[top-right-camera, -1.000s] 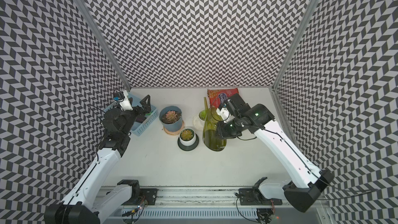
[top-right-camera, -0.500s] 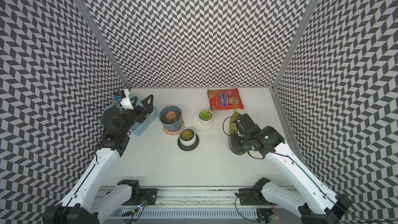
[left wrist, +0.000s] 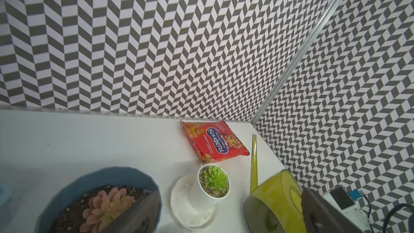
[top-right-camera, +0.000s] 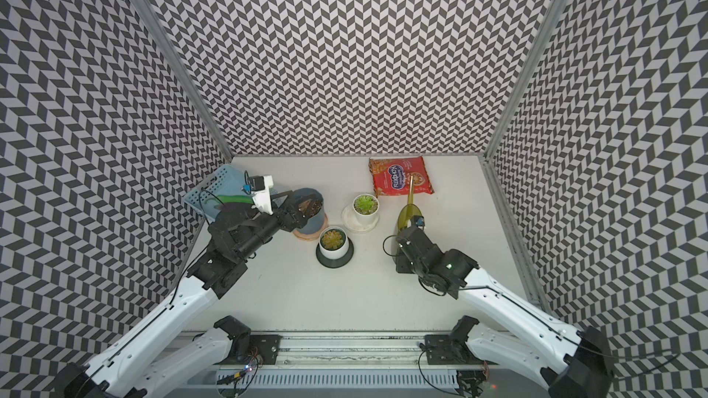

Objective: Water the succulent around the soil edge
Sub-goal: Place the watering can at the center of the board.

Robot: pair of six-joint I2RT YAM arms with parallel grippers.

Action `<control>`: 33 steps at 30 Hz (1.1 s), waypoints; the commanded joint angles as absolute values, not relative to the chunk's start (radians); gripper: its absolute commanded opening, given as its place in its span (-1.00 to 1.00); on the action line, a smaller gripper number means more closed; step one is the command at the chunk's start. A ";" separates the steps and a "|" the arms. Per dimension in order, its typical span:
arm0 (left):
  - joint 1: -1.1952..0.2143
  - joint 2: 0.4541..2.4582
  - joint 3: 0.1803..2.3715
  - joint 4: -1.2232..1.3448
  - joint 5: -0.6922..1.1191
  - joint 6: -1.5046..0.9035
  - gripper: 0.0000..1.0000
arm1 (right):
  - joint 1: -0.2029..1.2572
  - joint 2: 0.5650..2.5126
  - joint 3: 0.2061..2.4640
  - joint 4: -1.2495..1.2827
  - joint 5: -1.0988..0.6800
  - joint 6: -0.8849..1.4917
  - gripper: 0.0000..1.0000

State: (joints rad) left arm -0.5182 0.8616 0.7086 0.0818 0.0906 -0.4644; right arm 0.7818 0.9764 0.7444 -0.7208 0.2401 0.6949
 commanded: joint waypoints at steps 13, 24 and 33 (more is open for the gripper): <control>-0.902 1.004 0.735 0.065 -0.157 -0.446 1.00 | 0.812 0.980 0.614 -0.488 0.266 0.792 -0.22; -1.139 1.118 0.766 0.063 -0.317 -0.468 0.93 | 0.812 0.925 0.826 -0.844 0.360 0.784 0.46; -1.271 1.353 0.848 0.068 -0.282 -0.636 0.91 | 0.810 0.791 1.204 -1.192 0.645 0.789 0.99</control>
State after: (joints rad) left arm -1.2537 1.2984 0.7864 0.0586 -0.3042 -0.5758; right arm 0.8085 0.8005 1.1385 -1.0580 0.4988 0.7872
